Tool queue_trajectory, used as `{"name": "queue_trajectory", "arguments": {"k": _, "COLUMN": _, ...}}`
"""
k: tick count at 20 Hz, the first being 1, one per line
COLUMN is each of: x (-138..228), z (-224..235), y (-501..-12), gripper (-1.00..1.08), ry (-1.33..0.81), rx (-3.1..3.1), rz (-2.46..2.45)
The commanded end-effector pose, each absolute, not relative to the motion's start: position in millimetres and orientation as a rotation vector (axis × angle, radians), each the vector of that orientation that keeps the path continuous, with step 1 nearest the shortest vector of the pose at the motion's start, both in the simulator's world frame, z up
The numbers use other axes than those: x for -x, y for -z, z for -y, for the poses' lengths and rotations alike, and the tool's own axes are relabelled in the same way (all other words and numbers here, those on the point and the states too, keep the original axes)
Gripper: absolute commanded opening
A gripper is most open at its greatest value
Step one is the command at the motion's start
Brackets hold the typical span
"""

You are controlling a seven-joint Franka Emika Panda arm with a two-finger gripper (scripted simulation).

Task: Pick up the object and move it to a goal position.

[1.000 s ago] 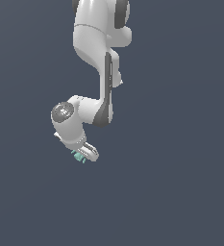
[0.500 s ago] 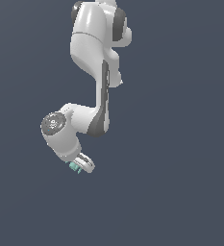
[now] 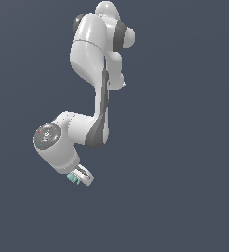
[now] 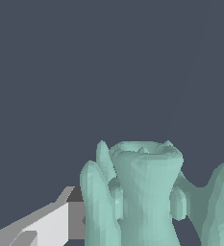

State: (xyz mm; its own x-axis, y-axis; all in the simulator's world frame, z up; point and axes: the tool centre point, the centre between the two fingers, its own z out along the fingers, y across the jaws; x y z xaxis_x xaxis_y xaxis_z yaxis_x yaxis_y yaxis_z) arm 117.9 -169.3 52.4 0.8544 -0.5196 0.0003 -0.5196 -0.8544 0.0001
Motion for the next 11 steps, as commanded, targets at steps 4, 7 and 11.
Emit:
{"name": "queue_trajectory", "arguments": {"k": 4, "x": -126.7, "z": 172.0, "y": -52.6, "gripper": -1.00, "ry": 0.000, "rx": -3.025, "rz": 0.848}}
{"name": "queue_trajectory", "arguments": {"k": 7, "x": -129.0, "z": 172.6, "y": -52.7, "gripper": -1.00, "ry": 0.000, "rx": -3.025, "rz": 0.848}}
{"name": "queue_trajectory", "arguments": {"k": 11, "x": -130.1, "z": 172.8, "y": -52.7, "gripper": -1.00, "ry": 0.000, "rx": -3.025, "rz": 0.848}}
